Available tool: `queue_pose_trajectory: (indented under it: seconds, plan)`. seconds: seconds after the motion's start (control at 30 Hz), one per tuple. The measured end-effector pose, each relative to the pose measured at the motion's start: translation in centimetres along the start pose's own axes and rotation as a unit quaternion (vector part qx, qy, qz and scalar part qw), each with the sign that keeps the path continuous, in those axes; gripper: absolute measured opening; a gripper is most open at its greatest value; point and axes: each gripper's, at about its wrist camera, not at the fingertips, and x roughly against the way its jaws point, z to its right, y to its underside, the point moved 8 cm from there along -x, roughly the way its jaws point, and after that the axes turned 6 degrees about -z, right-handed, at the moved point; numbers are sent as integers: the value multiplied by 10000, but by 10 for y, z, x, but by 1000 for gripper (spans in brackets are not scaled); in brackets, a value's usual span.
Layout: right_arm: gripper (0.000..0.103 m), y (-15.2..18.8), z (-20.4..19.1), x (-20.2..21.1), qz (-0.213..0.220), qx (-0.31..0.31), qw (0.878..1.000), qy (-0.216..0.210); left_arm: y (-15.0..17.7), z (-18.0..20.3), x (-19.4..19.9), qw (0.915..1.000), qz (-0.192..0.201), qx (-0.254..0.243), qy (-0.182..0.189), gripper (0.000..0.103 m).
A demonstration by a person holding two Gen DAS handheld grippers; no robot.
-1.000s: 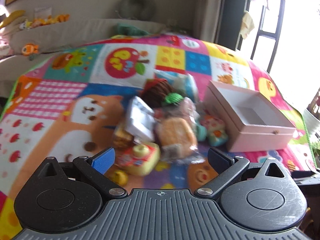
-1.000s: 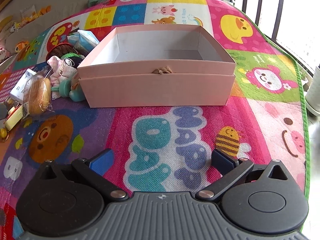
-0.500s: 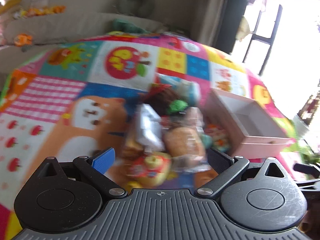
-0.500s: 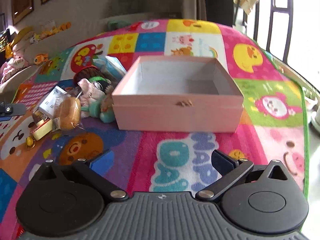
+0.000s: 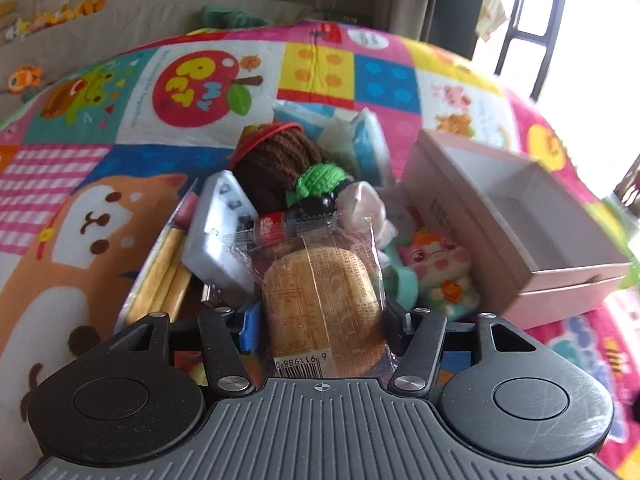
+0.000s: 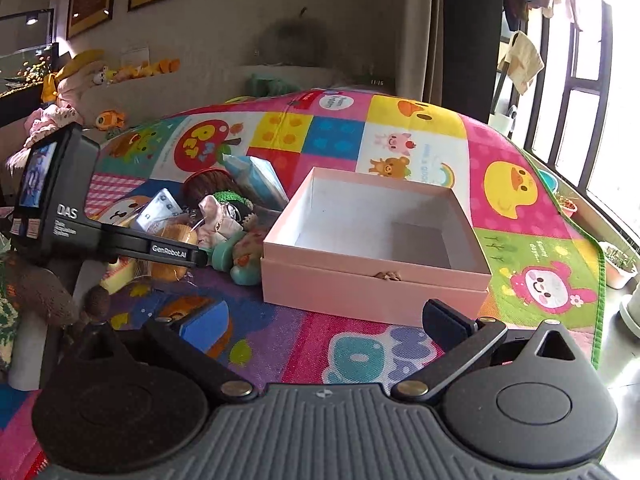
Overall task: Organize objects
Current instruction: 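Lift the bread with the left tool while the right tool grasps the Hello Kitty toy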
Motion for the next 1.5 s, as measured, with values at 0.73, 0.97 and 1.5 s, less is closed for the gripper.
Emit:
queue_pose_trajectory:
  seconds: [0.73, 0.97, 1.5]
  plan:
    - [83, -25, -187, -91, -675, 1990, 9574, -1981, 36, -143, 164, 9937, 804, 780, -36, 62]
    - [74, -23, -194, -117, -925, 2239, 9508, -1930, 46, -149, 141, 9934, 633, 946, 147, 62]
    - [56, -30, -95, -6, -305, 1319, 9794, -1499, 27, -15, 123, 9935, 58, -293, 1100, 61]
